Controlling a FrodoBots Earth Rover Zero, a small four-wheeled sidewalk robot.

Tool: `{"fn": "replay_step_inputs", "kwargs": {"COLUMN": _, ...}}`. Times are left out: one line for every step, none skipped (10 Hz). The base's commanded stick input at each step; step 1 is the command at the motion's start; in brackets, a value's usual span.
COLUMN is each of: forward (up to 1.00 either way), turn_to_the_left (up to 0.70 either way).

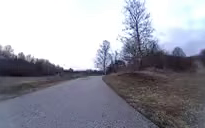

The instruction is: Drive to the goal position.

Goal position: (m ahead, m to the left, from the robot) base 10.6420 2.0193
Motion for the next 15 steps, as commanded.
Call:
{"fn": "replay_step_inputs", "kwargs": {"forward": 0.50, "turn_to_the_left": 0.18}}
{"fn": "replay_step_inputs", "kwargs": {"forward": 0.50, "turn_to_the_left": 0.31}}
{"fn": "replay_step_inputs", "kwargs": {"forward": 0.50, "turn_to_the_left": 0.44}}
{"fn": "replay_step_inputs", "kwargs": {"forward": 0.50, "turn_to_the_left": 0.50}}
{"fn": "replay_step_inputs", "kwargs": {"forward": 0.50, "turn_to_the_left": 0.50}}
{"fn": "replay_step_inputs", "kwargs": {"forward": 0.50, "turn_to_the_left": 0.50}}
{"fn": "replay_step_inputs", "kwargs": {"forward": 0.50, "turn_to_the_left": 0.50}}
{"fn": "replay_step_inputs", "kwargs": {"forward": 0.50, "turn_to_the_left": 0.50}}
{"fn": "replay_step_inputs", "kwargs": {"forward": 0.50, "turn_to_the_left": 0.50}}
{"fn": "replay_step_inputs", "kwargs": {"forward": 0.50, "turn_to_the_left": 0.50}}
{"fn": "replay_step_inputs", "kwargs": {"forward": 0.50, "turn_to_the_left": 0.50}}
{"fn": "replay_step_inputs", "kwargs": {"forward": 0.50, "turn_to_the_left": 0.50}}
{"fn": "replay_step_inputs", "kwargs": {"forward": 0.50, "turn_to_the_left": 0.50}}
{"fn": "replay_step_inputs", "kwargs": {"forward": 0.50, "turn_to_the_left": 0.50}}
{"fn": "replay_step_inputs", "kwargs": {"forward": 0.50, "turn_to_the_left": 0.42}}
